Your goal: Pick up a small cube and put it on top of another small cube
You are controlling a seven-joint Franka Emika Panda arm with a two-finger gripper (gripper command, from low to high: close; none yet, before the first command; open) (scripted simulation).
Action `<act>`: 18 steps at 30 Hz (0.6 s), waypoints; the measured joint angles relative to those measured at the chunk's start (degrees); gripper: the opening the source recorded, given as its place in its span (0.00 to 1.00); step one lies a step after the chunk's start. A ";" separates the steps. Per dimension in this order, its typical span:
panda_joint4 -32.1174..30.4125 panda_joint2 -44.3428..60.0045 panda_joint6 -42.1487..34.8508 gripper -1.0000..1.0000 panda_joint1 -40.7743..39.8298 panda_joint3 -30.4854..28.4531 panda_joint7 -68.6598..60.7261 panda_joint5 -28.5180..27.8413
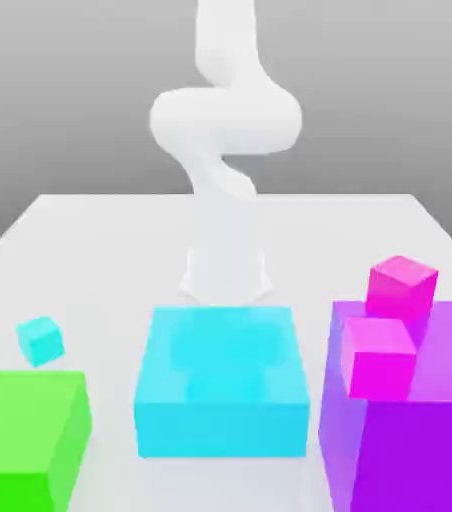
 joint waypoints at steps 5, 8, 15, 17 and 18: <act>-4.86 7.29 4.94 0.50 -8.48 -0.45 12.76 0.20; -7.66 11.51 7.78 0.50 -13.13 -0.94 20.38 0.06; -14.21 21.35 14.41 0.50 -24.03 -2.08 37.99 -0.14; -16.09 24.16 16.31 0.50 -27.00 -2.57 43.07 -0.28; -17.02 25.56 17.25 0.50 -28.48 -2.81 45.60 -0.32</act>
